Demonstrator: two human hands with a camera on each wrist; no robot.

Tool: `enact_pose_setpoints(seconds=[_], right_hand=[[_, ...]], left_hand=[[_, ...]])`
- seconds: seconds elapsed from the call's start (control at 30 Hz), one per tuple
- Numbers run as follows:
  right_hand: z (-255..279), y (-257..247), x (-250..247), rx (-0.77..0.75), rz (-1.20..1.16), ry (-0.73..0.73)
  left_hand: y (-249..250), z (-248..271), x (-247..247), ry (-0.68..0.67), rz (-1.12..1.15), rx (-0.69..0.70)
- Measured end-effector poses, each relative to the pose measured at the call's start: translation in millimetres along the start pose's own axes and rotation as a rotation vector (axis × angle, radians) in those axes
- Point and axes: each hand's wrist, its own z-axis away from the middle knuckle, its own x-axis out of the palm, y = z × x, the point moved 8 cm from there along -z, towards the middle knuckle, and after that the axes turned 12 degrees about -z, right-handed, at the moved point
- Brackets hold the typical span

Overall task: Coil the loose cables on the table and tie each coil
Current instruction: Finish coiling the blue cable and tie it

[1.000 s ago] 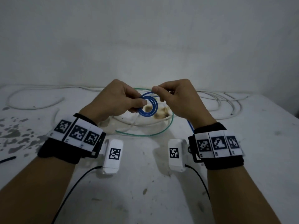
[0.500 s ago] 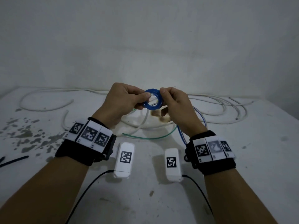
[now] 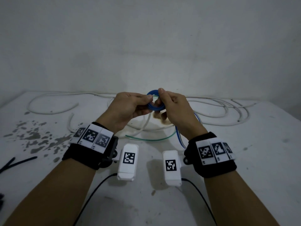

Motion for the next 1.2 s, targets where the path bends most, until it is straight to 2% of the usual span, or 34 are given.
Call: enact_pose_setpoints(seconds=[0.13, 0.27, 0.37, 0.47, 0.53, 0.6, 0.73, 0.83, 0.9, 1.03, 1.2], right_hand=[[2, 18, -1, 0.055, 0.047, -0.061], [8, 45, 7, 0.146, 0.086, -0.171], [12, 51, 14, 0.201, 0.028, -0.198], [13, 51, 16, 0.229, -0.122, -0.146], [12, 50, 19, 0.211, -0.190, -0.137], [10, 47, 20, 0.138, -0.153, -0.136], [5, 32, 9, -0.002, 0.127, -0.128], [7, 32, 11, 0.031, 0.259, -0.218], [8, 32, 14, 0.039, 0.193, -0.236], [5, 32, 15, 0.082, -0.133, -0.128], [6, 35, 17, 0.114, -0.166, -0.160]], left_hand=[[-19, 3, 4, -0.121, -0.061, -0.097], [-37, 7, 7, -0.151, -0.166, -0.133], [-41, 5, 7, -0.104, -0.174, -0.118], [-43, 1, 6, -0.015, -0.074, -0.131], [-41, -1, 4, 0.057, 0.029, -0.132], [-38, -1, 4, 0.077, 0.077, -0.108], [-31, 3, 11, -0.098, -0.007, -0.065], [-27, 7, 12, -0.185, -0.213, -0.047], [-27, 5, 8, -0.149, -0.225, -0.056], [-24, 1, 8, -0.064, 0.007, -0.059], [-26, -2, 6, -0.027, 0.065, -0.063]])
